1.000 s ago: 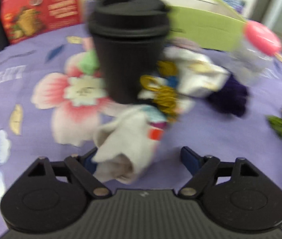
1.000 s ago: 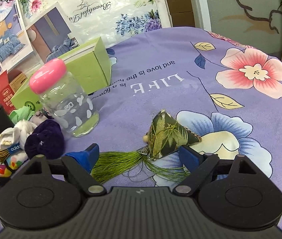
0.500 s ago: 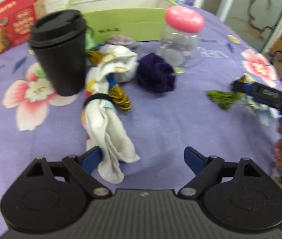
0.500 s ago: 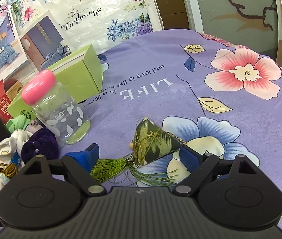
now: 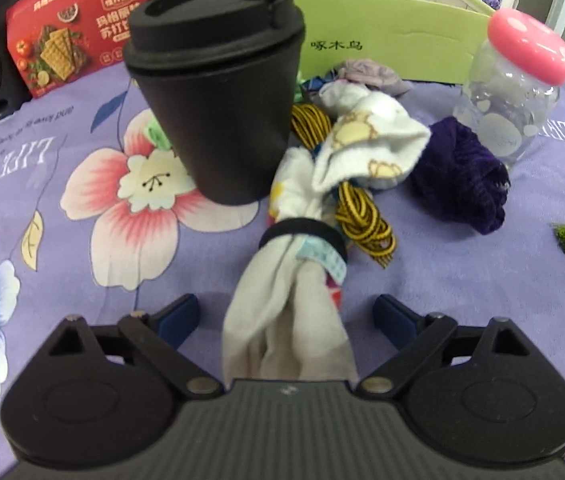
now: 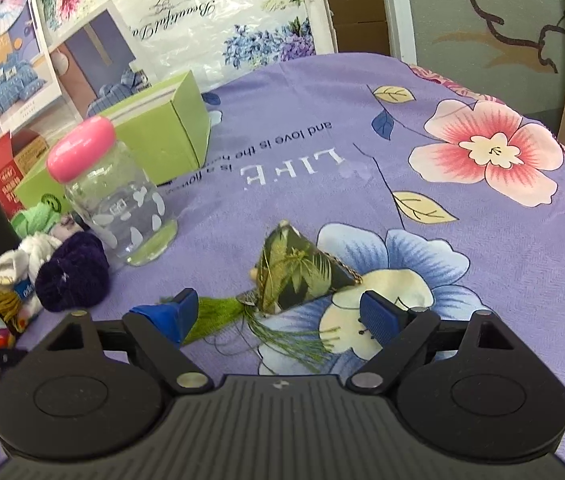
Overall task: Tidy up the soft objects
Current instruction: 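Grasp the zongzi sachet with the right tool while the left tool grasps the white sock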
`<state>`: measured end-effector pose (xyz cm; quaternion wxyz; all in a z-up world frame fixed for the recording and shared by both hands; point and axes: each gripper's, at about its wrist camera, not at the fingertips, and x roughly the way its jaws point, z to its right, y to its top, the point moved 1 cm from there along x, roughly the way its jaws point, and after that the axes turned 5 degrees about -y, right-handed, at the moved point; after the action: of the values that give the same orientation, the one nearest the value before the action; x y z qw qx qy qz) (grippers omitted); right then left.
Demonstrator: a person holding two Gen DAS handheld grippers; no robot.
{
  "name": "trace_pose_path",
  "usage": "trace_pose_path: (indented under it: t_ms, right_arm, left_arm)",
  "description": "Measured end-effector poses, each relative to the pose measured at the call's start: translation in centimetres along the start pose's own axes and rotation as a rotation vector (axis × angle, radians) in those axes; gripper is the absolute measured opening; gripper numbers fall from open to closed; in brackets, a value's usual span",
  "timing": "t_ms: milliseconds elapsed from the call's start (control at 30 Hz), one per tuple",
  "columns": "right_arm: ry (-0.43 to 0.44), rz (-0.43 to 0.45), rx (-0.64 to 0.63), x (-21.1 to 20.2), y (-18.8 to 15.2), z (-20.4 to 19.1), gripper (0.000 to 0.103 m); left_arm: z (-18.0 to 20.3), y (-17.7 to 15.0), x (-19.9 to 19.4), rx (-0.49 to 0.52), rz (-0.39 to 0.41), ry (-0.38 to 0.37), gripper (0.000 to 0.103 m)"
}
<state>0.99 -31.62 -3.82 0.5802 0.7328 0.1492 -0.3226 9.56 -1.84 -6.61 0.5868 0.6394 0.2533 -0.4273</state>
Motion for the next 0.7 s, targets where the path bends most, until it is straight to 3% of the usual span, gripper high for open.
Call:
trace_pose_path:
  t_ms: [400, 567, 700]
  right_arm:
    - [-0.039, 0.022, -0.004, -0.6, -1.0, -0.4, 0.075]
    - [-0.016, 0.017, 0.035, 0.5, 0.2, -0.8, 0.075]
    - [-0.074, 0.006, 0.086, 3.1, 1.5, -1.2, 0.078]
  left_arm:
    - [-0.1, -0.2, 0.3, -0.011, 0.020, -0.008, 0.094]
    - [-0.2, 0.0, 0.3, -0.009, 0.018, -0.017, 0.095]
    - [-0.1, 0.0, 0.4, -0.010, 0.020, -0.009, 0.096]
